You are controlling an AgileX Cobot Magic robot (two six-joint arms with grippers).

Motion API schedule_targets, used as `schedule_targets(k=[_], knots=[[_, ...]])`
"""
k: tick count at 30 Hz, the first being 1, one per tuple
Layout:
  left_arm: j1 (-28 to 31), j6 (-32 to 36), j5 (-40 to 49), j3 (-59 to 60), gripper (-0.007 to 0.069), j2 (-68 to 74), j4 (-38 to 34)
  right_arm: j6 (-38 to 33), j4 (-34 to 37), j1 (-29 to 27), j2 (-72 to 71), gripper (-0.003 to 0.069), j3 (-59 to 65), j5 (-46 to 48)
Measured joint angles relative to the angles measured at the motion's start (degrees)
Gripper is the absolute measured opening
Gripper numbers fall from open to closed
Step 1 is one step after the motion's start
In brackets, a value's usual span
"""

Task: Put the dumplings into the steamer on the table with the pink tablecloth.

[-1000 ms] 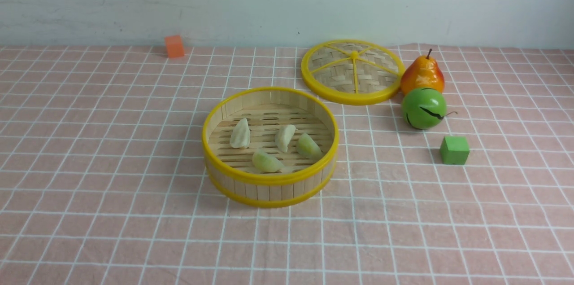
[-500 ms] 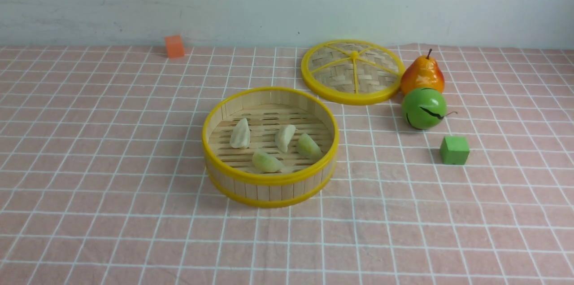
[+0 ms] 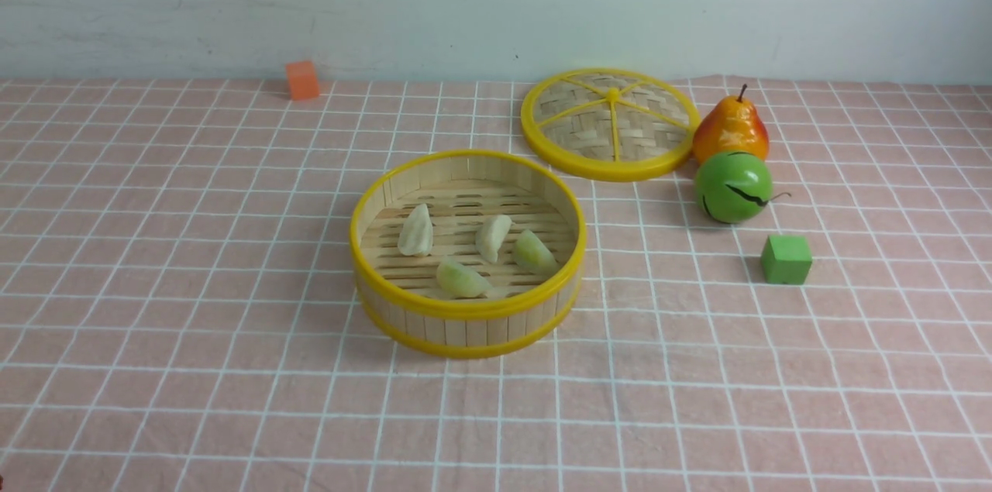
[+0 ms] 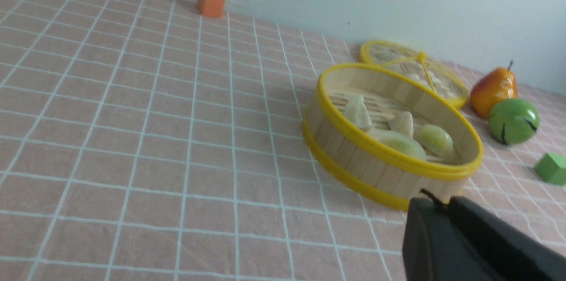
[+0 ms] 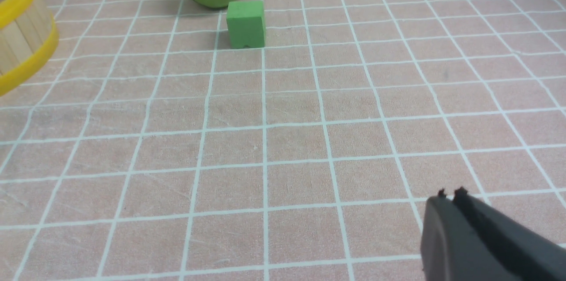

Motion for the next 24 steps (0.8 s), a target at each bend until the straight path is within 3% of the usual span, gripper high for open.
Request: schedule_targets(k=[7,13,24], knots=[[9.5,8.2,-5.5,10.1,-0.0013,0.0,-6.0,0.0,0.0,0.0,0.0,0.0024,0.0,0.0],[10.0,14.4,-2.2,10.4,-0.0013,0.0,-6.0,0.0,0.1,0.0,0.0,0.0031,0.0,0.1],[10.1,15.3,0.7,10.4,-0.0013,0.0,-6.0,0.0,0.1,0.0,0.0,0.0042,0.0,0.1]])
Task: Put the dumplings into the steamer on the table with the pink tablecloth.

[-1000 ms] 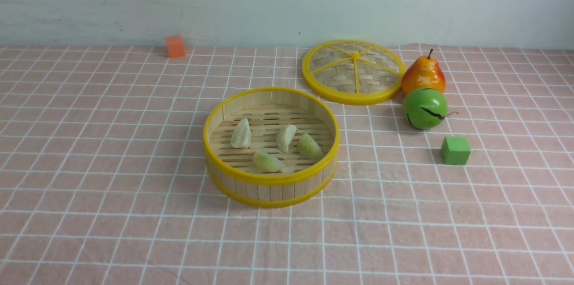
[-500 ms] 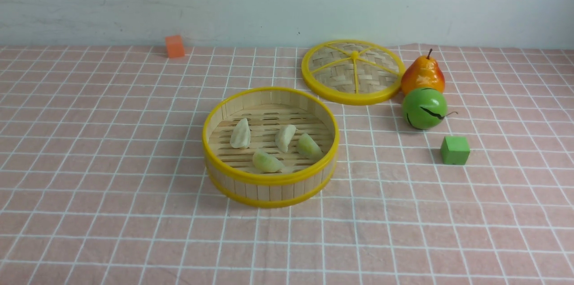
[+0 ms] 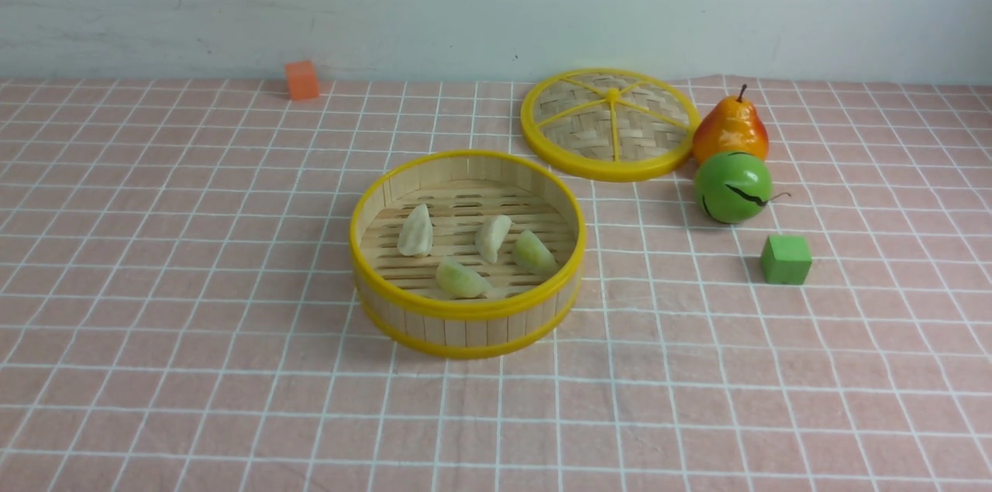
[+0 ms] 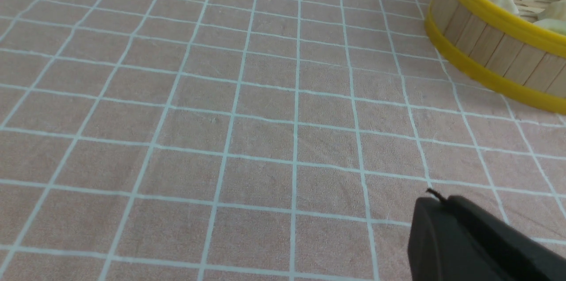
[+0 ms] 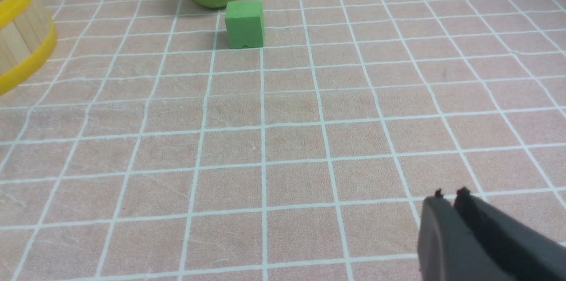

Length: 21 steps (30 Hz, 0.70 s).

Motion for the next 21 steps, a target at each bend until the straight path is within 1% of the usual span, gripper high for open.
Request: schedule_targets(k=[21], knots=[[0.0,0.0,0.0,0.0,-0.0013,0.0,0.0,0.0,0.0,0.0,0.0,0.0064,0.0,0.0]])
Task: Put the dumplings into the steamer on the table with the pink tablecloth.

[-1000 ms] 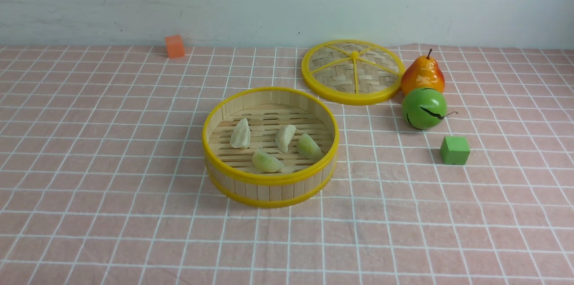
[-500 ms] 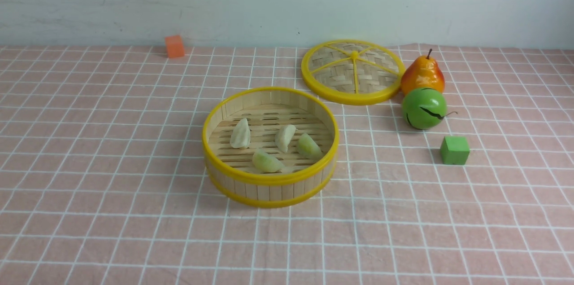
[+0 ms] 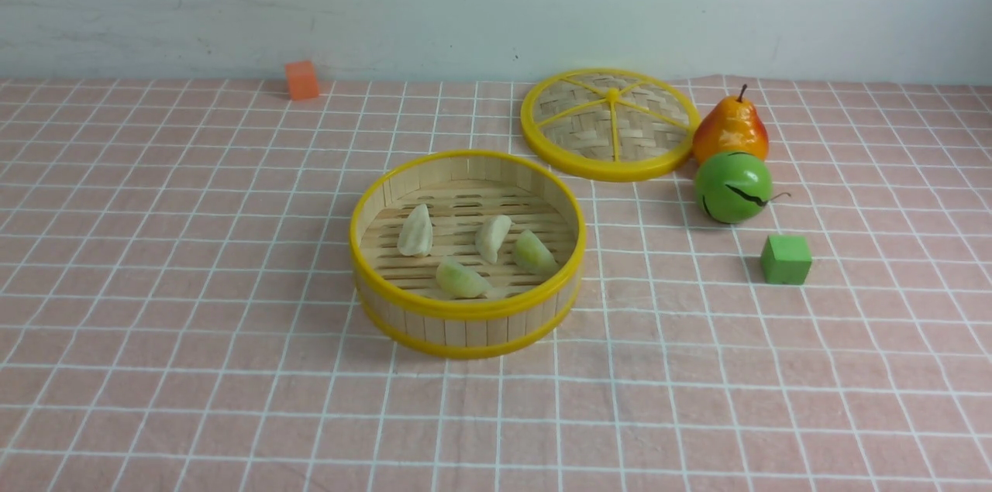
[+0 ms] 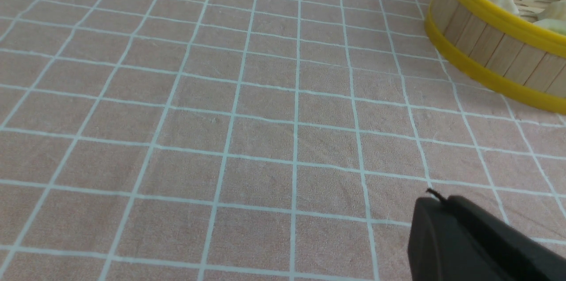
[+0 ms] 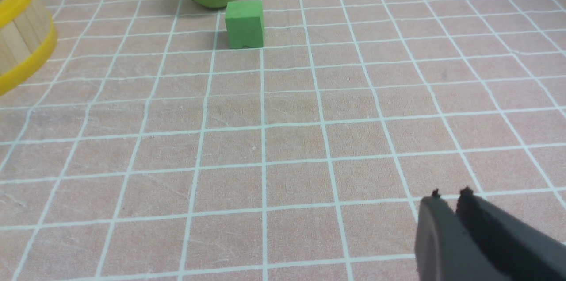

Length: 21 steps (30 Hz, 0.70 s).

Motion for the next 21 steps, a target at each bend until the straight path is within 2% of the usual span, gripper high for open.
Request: schedule_targets(k=[21], knots=[[0.0,0.1,0.1,0.0,0.0001,0.0,0.0,0.0,0.0,0.0,0.0,0.0087,0.0,0.0]])
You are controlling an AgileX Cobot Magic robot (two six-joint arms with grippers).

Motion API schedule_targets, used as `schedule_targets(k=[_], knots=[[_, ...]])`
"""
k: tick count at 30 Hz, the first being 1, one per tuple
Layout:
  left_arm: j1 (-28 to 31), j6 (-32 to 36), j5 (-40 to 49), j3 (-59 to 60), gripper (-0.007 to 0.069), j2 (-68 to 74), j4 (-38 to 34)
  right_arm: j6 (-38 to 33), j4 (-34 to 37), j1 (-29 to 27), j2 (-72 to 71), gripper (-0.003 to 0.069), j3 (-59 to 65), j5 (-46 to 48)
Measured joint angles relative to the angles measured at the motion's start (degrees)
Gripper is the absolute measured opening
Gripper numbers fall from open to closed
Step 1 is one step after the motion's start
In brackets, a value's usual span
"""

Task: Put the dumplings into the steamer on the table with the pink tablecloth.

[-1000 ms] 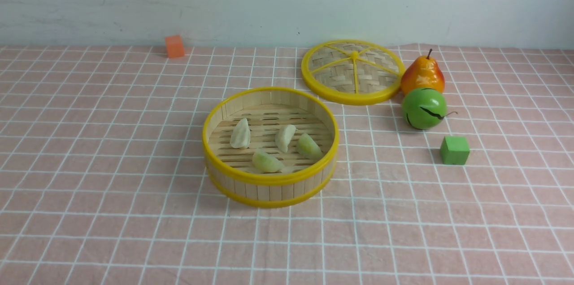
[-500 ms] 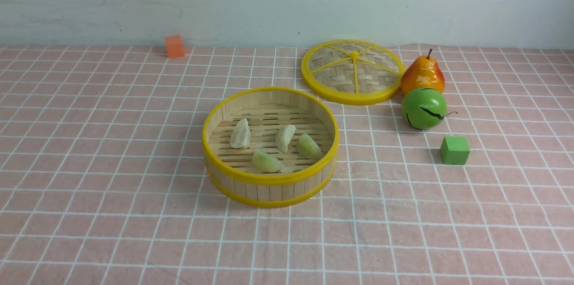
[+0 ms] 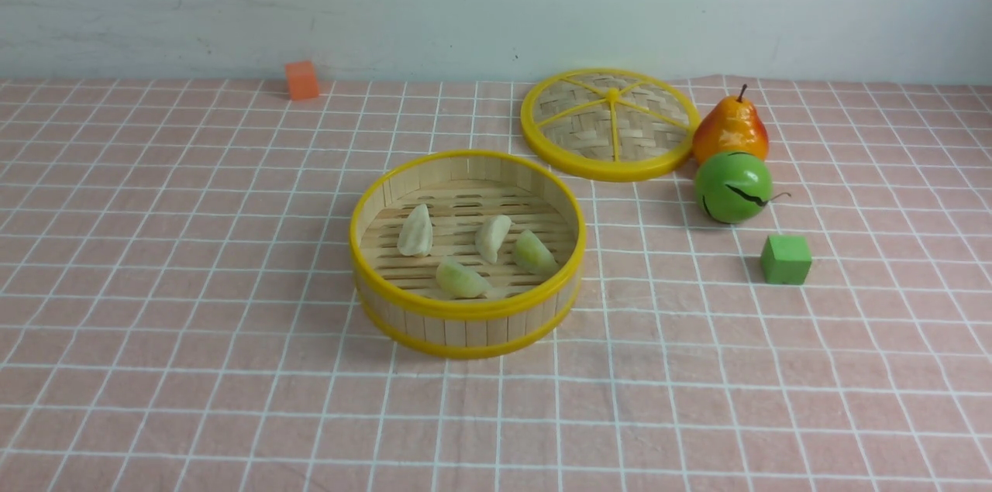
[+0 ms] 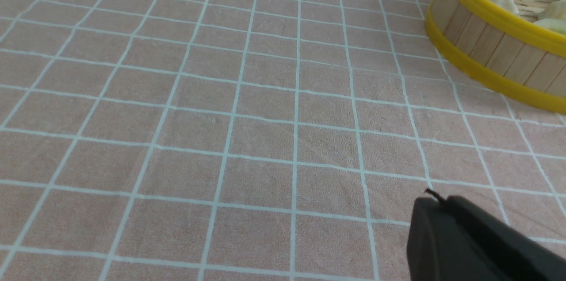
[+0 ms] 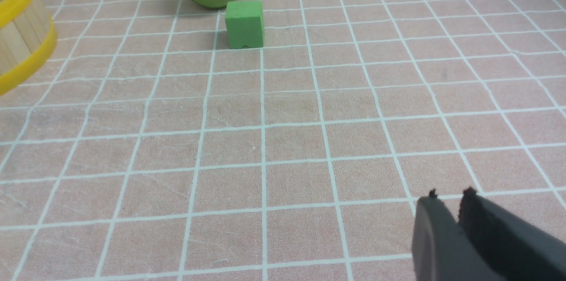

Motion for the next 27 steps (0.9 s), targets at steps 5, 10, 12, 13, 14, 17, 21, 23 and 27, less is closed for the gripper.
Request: schedule_targets(k=[5,10,12,13,14,17,21,23,27], knots=[[0.0,0.1,0.5,0.0,0.0004,0.0,0.0,0.0,0.0,0.0,0.0,0.0094,0.0,0.0],[0.0,0.1,0.5,0.0,0.0005,0.0,0.0,0.0,0.0,0.0,0.0,0.01,0.0,0.0],[0.0,0.1,0.5,0.0,0.0008,0.0,0.0,0.0,0.0,0.0,0.0,0.0104,0.0,0.0],[0.0,0.1,0.5,0.0,0.0009,0.0,0.0,0.0,0.0,0.0,0.0,0.0106,0.0,0.0],[0.0,0.1,0.5,0.0,0.001,0.0,0.0,0.0,0.0,0.0,0.0,0.0106,0.0,0.0],[0.0,0.1,0.6,0.0,0.0015,0.0,0.0,0.0,0.0,0.0,0.0,0.0105,0.0,0.0],[0.0,0.1,0.6,0.0,0.0018,0.0,0.0,0.0,0.0,0.0,0.0,0.011,0.0,0.0],[0.0,0.1,0.6,0.0,0.0018,0.0,0.0,0.0,0.0,0.0,0.0,0.0112,0.0,0.0],[0.0,0.1,0.7,0.0,0.002,0.0,0.0,0.0,0.0,0.0,0.0,0.012,0.0,0.0]])
